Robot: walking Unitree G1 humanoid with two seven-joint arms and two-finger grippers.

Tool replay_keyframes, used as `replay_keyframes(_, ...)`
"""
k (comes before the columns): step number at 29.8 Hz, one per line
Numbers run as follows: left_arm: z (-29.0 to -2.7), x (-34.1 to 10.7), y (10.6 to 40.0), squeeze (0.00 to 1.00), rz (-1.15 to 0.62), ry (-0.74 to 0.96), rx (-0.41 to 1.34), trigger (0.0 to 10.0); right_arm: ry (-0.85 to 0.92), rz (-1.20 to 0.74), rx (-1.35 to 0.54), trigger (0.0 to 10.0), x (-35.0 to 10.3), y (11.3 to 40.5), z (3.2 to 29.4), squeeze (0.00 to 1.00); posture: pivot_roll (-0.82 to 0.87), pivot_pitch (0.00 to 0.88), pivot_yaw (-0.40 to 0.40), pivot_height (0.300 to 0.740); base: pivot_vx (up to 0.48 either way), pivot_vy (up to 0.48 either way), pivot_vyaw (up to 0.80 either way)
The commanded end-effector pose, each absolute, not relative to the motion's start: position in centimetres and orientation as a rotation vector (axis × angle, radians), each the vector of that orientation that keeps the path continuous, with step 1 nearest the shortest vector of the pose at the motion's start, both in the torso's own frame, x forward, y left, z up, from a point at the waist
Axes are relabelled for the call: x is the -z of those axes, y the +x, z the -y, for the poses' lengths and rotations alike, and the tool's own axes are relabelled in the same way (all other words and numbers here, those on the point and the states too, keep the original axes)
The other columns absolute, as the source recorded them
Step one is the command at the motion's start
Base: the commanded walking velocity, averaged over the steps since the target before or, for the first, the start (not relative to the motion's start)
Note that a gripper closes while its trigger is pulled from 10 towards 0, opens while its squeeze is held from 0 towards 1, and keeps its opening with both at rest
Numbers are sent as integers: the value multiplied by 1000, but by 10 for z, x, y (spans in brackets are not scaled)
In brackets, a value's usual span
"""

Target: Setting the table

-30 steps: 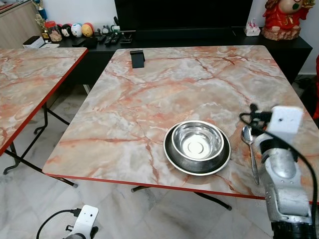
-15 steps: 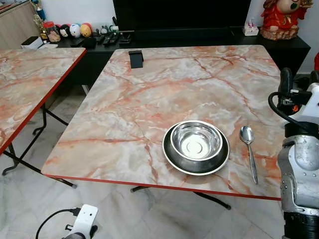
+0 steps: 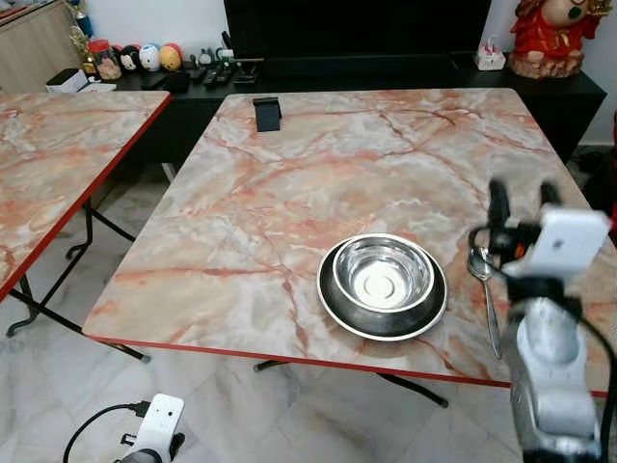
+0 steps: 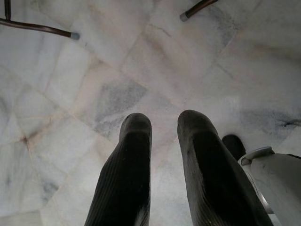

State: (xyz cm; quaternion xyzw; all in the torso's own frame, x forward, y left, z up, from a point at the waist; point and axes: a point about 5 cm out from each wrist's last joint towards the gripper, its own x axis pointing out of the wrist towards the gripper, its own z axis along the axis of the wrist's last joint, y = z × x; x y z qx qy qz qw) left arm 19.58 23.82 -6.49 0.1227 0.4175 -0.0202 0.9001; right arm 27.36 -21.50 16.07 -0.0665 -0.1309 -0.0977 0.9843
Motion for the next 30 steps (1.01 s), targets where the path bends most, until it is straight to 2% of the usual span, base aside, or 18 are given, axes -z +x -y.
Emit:
replay_keyframes(1, -245, 67, 190, 0, -883, 242, 25, 10000, -150, 293, 182, 10000, -165, 273, 210, 0, -54, 0, 91, 724, 0, 0, 0)
replay_keyframes(8, -245, 66, 190, 0, -879, 234, 17, 10000, -156, 329, 194, 10000, -171, 266, 214, 0, -69, 0, 85, 724, 0, 0, 0)
replay_keyframes(17, -231, 70, 191, 0, -874, 164, -14, 10000, -182, 341, 182, 10000, -177, 277, 217, 0, -55, 0, 37, 724, 0, 0, 0)
replay_keyframes(23, -231, 71, 190, 0, -884, 164, -30, 10000, -181, 338, 164, 10000, -177, 280, 210, 0, -58, 0, 39, 724, 0, 277, 0)
replay_keyframes(30, -233, 71, 189, 0, -887, 162, -37, 10000, -170, 360, 148, 10000, -179, 280, 206, 0, -52, 0, 51, 724, 0, 265, 721)
